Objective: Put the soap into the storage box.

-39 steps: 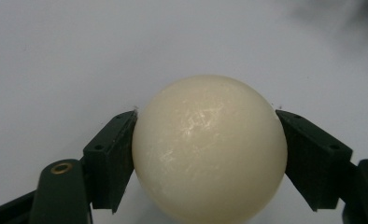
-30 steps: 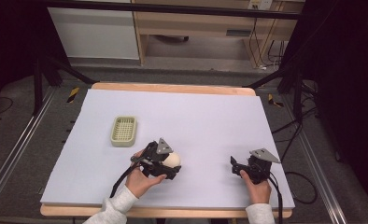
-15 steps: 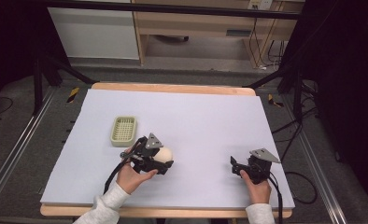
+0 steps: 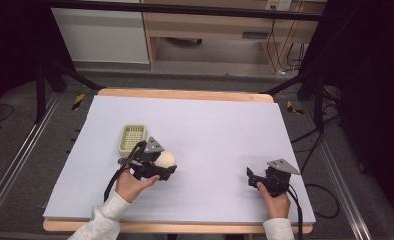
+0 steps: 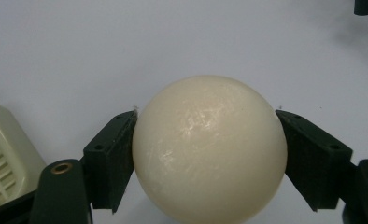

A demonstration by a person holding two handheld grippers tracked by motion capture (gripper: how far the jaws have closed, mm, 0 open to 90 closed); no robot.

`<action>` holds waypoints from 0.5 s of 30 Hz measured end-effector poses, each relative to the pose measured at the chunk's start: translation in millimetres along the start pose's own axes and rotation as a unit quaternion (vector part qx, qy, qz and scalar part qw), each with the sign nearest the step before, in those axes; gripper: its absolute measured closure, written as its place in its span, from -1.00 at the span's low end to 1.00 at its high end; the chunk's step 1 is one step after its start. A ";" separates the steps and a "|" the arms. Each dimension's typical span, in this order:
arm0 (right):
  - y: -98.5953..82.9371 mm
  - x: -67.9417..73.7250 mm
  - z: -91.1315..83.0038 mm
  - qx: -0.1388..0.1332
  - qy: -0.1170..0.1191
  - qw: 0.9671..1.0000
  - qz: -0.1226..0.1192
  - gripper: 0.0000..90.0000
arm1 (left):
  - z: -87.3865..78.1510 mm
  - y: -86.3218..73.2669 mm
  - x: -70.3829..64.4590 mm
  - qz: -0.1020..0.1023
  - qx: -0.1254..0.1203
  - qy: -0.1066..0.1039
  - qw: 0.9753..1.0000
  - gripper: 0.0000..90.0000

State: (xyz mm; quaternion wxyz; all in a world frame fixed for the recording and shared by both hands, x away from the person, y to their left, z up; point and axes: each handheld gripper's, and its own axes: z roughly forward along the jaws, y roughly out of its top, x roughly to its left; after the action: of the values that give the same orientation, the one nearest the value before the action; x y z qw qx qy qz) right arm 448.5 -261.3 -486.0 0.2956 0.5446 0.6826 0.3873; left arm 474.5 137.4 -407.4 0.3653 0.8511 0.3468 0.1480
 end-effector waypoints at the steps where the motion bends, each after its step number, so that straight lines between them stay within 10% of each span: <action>1: 0.0 0.0 0.1 0.000 0.000 1.000 0.000 -0.89 | -1.0 0.1 1.7 -0.001 -0.001 0.001 1.000 -0.46; 15: 0.0 0.1 0.0 0.000 0.000 1.000 -0.001 -0.89 | -9.9 1.0 21.4 -0.016 -0.006 0.016 1.000 -0.46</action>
State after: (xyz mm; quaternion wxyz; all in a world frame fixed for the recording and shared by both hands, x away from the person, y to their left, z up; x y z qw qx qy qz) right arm 448.4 -261.3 -486.0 0.2960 0.5443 0.6828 0.3871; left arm 485.4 157.0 -399.8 0.3675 0.8408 0.3648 0.1580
